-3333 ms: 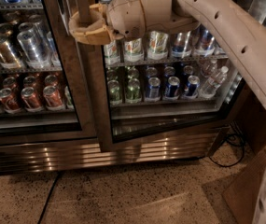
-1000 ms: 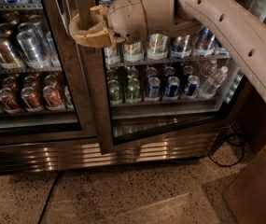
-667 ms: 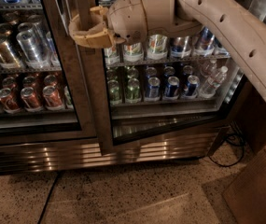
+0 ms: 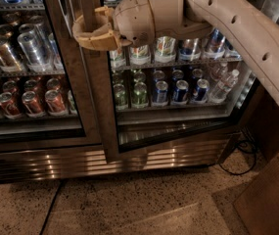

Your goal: Open right fridge door

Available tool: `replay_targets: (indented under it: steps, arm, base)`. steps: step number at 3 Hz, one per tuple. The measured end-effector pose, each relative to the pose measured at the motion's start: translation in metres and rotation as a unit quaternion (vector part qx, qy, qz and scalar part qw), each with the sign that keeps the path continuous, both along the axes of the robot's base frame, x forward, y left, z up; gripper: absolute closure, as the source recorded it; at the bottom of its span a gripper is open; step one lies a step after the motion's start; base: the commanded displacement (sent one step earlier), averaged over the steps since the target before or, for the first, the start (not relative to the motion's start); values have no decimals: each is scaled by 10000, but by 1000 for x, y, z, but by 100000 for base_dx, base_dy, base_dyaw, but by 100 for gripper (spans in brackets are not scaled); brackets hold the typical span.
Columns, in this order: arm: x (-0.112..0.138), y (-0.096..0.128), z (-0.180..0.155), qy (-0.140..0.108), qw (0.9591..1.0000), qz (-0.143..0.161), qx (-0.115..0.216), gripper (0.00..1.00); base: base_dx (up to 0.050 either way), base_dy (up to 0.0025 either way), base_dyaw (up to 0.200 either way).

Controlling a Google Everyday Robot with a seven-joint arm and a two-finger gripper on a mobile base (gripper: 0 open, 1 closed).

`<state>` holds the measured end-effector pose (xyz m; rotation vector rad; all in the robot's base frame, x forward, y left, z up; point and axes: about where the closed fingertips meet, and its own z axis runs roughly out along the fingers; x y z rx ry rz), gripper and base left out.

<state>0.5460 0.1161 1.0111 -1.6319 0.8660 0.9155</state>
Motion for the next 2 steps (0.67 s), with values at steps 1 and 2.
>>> replay_targets:
  steps: [1,2]
  arm:
    - [-3,-1,-1,-29,10000,-15,16,58]
    - [-3,-1,0,-29,10000,-15,16,35]
  base:
    - [0,0,0]
    - [0,0,0]
